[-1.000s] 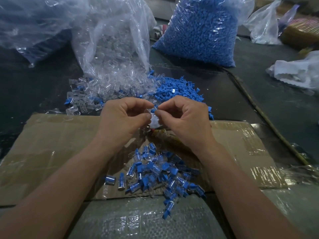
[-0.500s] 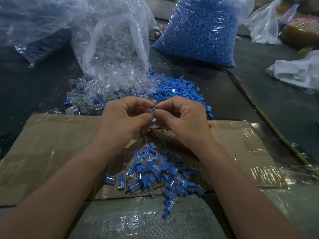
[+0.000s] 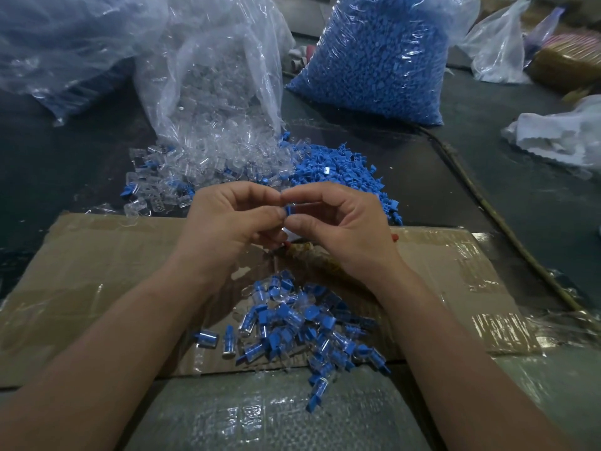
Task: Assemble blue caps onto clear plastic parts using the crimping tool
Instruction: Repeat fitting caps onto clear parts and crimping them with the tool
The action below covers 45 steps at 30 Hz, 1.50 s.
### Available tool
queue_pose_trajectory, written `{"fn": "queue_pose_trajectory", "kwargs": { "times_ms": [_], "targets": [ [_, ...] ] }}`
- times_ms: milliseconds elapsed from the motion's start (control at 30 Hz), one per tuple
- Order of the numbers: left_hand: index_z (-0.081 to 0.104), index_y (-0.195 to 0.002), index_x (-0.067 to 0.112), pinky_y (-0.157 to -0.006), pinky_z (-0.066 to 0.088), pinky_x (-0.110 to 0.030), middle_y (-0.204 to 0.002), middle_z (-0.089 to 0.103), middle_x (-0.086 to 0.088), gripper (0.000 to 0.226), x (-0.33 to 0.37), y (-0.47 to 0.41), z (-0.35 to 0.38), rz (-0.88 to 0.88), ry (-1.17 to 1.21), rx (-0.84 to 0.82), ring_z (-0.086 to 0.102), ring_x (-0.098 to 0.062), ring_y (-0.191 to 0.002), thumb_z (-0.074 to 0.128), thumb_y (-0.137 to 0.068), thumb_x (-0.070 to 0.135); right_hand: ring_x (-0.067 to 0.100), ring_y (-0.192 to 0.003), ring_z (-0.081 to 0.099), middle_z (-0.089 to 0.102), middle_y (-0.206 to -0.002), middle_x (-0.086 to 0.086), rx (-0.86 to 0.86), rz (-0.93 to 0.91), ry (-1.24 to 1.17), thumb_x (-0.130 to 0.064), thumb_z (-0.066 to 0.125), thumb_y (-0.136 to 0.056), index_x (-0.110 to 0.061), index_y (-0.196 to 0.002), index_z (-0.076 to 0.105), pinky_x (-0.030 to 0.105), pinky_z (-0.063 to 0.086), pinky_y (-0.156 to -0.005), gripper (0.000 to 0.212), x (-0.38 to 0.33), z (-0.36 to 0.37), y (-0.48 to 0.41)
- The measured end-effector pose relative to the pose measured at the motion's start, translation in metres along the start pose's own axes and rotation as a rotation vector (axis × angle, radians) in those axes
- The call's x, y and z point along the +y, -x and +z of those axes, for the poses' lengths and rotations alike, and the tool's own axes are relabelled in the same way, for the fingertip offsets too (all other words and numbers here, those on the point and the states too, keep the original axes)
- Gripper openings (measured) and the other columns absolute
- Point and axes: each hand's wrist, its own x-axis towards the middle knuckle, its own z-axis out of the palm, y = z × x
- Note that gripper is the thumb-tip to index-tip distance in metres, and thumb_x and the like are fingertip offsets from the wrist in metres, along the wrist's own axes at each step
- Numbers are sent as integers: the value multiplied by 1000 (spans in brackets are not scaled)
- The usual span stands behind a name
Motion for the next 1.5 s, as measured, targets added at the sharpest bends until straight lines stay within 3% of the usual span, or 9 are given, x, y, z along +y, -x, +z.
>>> {"fn": "queue_pose_trajectory", "kwargs": {
  "times_ms": [67, 233, 500, 900, 1200, 1300, 1400, 1500],
  "targets": [
    [69, -61, 16, -49, 51, -18, -59, 67, -4, 5, 1, 0, -1, -24, 39, -16, 61, -12, -48, 67, -57, 12, 7, -87, 65, 66, -90, -11, 4, -26, 5, 3, 68, -74, -24, -98, 64, 24, 53, -81, 36, 2, 0, 0],
    [71, -58, 19, -46, 50, -18, -60, 68, -5, 8, 0, -1, -3, -64, 56, -40, 62, -12, -48, 67, -54, 13, 1, -82, 64, 64, -87, -16, 48, -64, 72, -1, 70, -72, -21, -99, 63, 17, 52, -77, 34, 5, 1, 1],
    [62, -74, 2, -46, 51, -18, -59, 66, -9, 22, 2, -1, -2, -103, 173, -81, 63, -15, -49, 64, -52, 6, -6, -79, 62, 62, -85, -20, 110, -120, 181, -2, 70, -74, -19, -100, 63, 10, 49, -70, 32, 10, -2, 1],
    [71, -59, 13, -46, 50, -18, -60, 68, -9, 8, -1, -4, -5, -124, 147, -111, 65, -15, -51, 67, -55, 8, -6, -82, 61, 62, -87, -16, 93, -142, 229, -2, 69, -74, -17, -101, 62, 10, 49, -75, 32, 8, -3, 1],
    [64, -65, 8, -44, 50, -18, -56, 65, -6, 10, -4, -5, -4, -138, 117, -102, 62, -13, -47, 65, -55, 7, 1, -87, 61, 62, -90, -7, 60, -188, 316, 1, 69, -73, -1, -97, 69, 11, 50, -77, 24, 7, -2, 2],
    [61, -71, 4, -45, 50, -17, -56, 64, -6, 14, -3, -3, -2, -126, 115, -75, 61, -12, -47, 65, -58, 7, 1, -86, 62, 63, -89, -13, 18, -86, 305, -7, 73, -73, -7, -101, 68, 14, 50, -79, 29, 5, -5, 1],
    [60, -70, 4, -43, 50, -17, -53, 61, -7, 8, -1, -2, -1, -156, 197, -16, 58, -12, -44, 63, -63, 1, -6, -84, 60, 60, -84, -24, -22, 165, 340, -27, 75, -68, -34, -93, 64, 12, 49, -76, 28, 5, -20, -1],
    [59, -70, 4, -44, 50, -17, -53, 61, -5, 9, -1, -3, -2, -146, 188, 21, 58, -11, -46, 60, -70, -5, -12, -81, 52, 54, -83, -28, -133, 344, 509, -39, 75, -66, -42, -86, 57, 9, 37, -68, 27, 7, -39, -3]
  ]
}}
